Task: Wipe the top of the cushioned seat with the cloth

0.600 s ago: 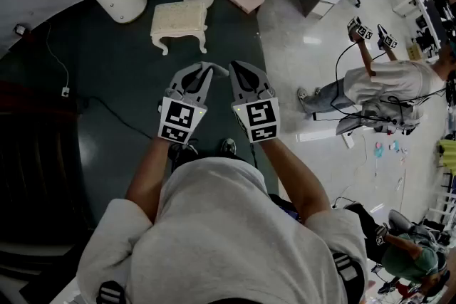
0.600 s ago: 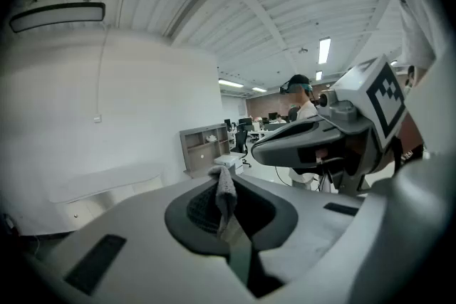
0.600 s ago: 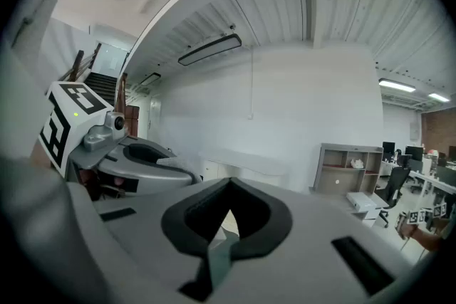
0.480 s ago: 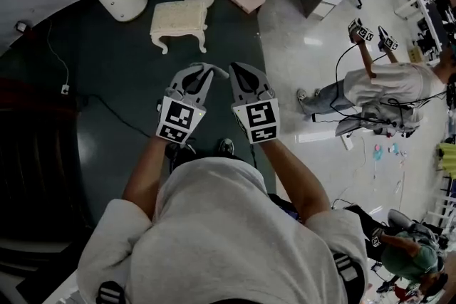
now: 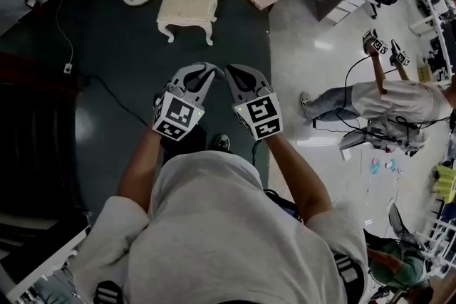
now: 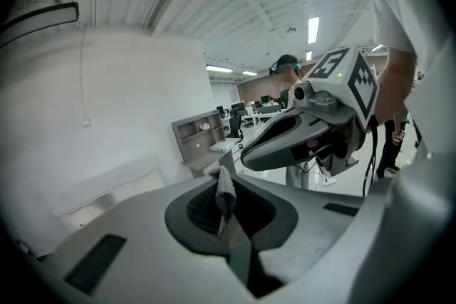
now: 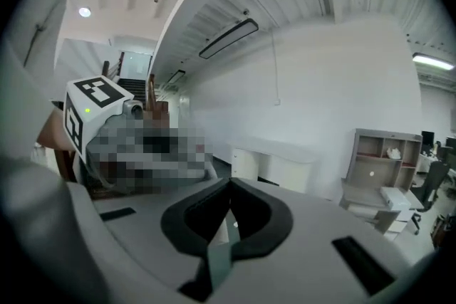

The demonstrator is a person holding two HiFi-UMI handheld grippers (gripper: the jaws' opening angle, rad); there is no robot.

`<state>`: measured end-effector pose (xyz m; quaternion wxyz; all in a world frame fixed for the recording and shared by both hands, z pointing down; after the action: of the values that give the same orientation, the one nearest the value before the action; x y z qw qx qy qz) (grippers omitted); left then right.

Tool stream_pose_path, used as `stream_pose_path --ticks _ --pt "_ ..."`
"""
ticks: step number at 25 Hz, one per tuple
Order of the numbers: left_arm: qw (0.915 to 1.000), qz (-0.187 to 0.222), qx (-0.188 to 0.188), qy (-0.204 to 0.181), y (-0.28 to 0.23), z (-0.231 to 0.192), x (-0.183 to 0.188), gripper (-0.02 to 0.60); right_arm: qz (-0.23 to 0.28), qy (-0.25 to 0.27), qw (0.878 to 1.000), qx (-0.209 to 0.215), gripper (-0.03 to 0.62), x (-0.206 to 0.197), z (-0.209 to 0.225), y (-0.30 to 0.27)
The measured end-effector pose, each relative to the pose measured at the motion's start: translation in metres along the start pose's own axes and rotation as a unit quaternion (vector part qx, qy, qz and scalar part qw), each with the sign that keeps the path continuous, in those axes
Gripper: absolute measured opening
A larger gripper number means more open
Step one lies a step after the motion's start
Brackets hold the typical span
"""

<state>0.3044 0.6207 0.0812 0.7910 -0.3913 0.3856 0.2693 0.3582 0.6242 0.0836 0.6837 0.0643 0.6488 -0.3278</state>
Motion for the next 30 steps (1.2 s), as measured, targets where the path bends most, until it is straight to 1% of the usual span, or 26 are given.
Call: stream_pose_path --ticks 2,7,9,11,12,14,15,16,19,21,23,26,30 --pt "1.0 -0.006 0.004 0.004 -0.002 -0.011 -0.006 0.018 -0.018 0.012 0.999 0.023 0.009 -0.002 0.0 -0.01" --pt "0.9992 -0.011 0.016 0.035 -0.018 -0.052 -0.033 0.019 -0.055 0.03 0.996 0.064 0.011 -0.006 0.005 -0.047" --pt "0.9988 -0.009 0.009 0.047 -0.03 -0.069 -0.041 0.018 -0.072 0.037 0.994 0.068 0.012 -0.005 0.012 -0.067" --pt "0.9987 -0.004 -0.008 0.05 -0.041 -0.085 -0.045 0.019 -0.091 0.045 0.992 0.074 0.018 0.0 0.02 -0.09" --pt "0.9987 -0.001 -0.019 0.048 -0.046 -0.094 -0.047 0.019 -0.104 0.052 0.99 0.081 0.054 0.003 0.023 -0.103" --pt "0.998 0.005 -0.043 0.045 -0.054 -0.113 -0.052 0.018 -0.133 0.075 0.983 0.104 0.164 0.005 0.026 -0.129" --pt "0.9972 0.009 -0.057 0.047 -0.057 -0.121 -0.055 0.019 -0.147 0.087 0.978 0.118 0.202 0.005 0.026 -0.142" --pt "0.9961 0.014 -0.072 0.049 -0.059 -0.128 -0.058 0.018 -0.16 0.093 0.974 0.132 0.217 0.005 0.027 -0.152" --pt "0.9934 0.02 -0.106 0.039 -0.068 -0.149 -0.066 0.018 -0.188 0.078 0.965 0.164 0.22 0.006 0.038 -0.182" --pt "0.9929 0.016 -0.114 0.031 -0.078 -0.168 -0.075 0.018 -0.195 0.06 0.963 0.174 0.221 0.013 0.049 -0.203" --pt "0.9923 0.018 -0.117 0.036 -0.087 -0.188 -0.084 0.018 -0.2 0.051 0.962 0.178 0.219 0.018 0.056 -0.225" --pt "0.9896 0.03 -0.131 0.051 -0.095 -0.207 -0.092 0.018 -0.206 0.046 0.96 0.185 0.219 0.022 0.057 -0.255" --pt "0.9874 0.031 -0.144 0.058 -0.105 -0.229 -0.107 0.018 -0.206 0.053 0.96 0.185 0.214 0.031 0.058 -0.294"
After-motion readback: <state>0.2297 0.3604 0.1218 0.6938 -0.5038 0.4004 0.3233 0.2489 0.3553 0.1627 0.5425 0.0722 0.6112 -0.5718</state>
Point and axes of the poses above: the fingertips, and each gripper's own axes: y backward along the fingers, z to its right, x out of its top, the point moved 2 cm from there along y, backward along the fingers, and after that the axes turned 10 degrees about -y, right-handed, at the moved point
